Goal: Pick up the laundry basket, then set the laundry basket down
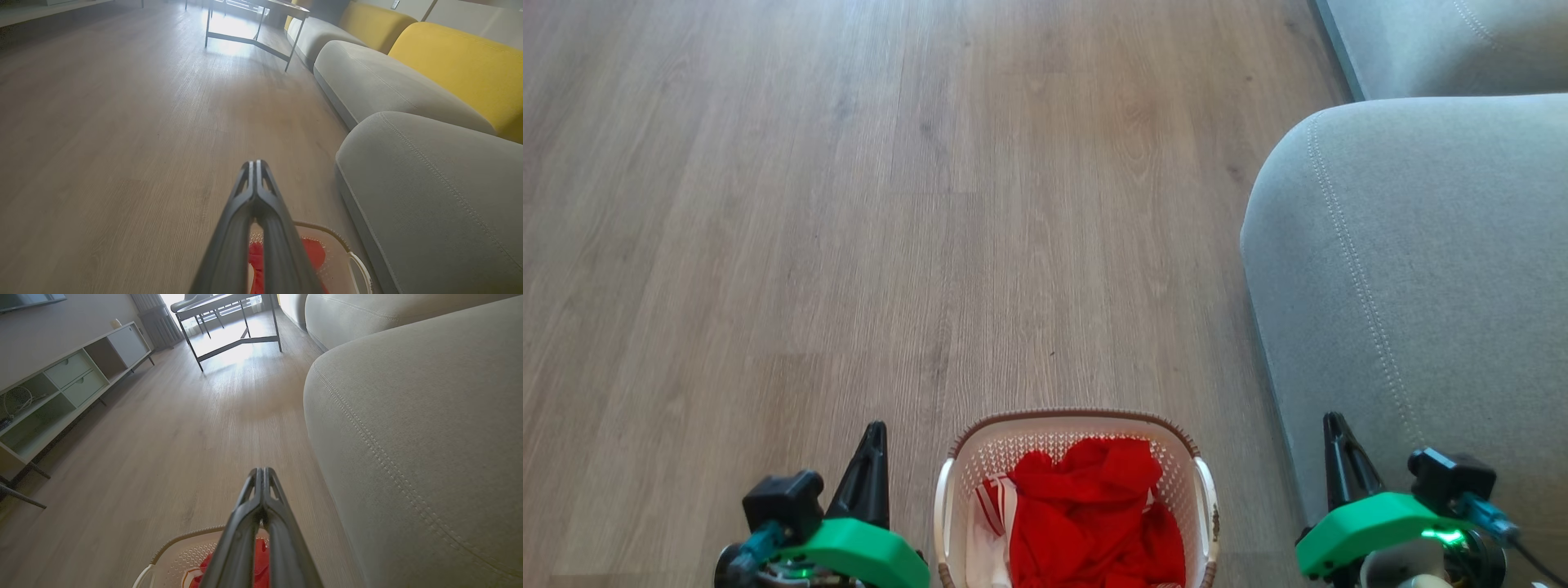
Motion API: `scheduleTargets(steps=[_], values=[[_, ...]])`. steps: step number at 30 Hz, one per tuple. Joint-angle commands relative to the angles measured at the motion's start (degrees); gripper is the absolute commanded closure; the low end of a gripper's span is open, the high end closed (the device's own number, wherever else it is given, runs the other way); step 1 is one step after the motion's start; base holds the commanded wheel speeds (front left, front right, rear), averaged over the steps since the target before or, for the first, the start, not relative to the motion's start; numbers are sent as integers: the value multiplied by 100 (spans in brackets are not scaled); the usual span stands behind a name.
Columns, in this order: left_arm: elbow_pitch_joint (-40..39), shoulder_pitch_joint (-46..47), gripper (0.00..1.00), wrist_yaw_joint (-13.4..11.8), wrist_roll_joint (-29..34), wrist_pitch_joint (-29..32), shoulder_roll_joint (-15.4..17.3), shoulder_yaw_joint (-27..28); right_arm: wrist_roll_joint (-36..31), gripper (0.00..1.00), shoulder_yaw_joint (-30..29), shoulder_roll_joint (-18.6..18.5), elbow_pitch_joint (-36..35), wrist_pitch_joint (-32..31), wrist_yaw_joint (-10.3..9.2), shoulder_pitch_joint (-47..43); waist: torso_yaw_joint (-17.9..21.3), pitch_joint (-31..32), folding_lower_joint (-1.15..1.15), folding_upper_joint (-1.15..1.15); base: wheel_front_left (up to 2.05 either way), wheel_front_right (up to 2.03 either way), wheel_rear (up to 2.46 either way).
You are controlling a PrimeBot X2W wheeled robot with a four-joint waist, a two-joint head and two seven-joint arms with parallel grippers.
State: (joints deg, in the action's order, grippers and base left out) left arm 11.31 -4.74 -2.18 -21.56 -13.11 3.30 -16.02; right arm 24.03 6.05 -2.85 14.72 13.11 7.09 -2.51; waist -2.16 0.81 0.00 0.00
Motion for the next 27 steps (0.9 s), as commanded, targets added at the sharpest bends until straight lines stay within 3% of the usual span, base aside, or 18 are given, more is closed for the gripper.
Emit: scheduleTargets(steps=[1, 27], values=[[-177, 254, 100, 45, -179, 18, 24, 91, 183, 100, -39, -37, -182, -34, 3, 254, 4, -1, 0, 0, 0, 0, 0], [-59, 444, 100, 252, -1781, 349, 95, 445, 1706, 100, -216, -95, -160, -382, 11, 384, 50, -22, 0, 0, 0, 0, 0]])
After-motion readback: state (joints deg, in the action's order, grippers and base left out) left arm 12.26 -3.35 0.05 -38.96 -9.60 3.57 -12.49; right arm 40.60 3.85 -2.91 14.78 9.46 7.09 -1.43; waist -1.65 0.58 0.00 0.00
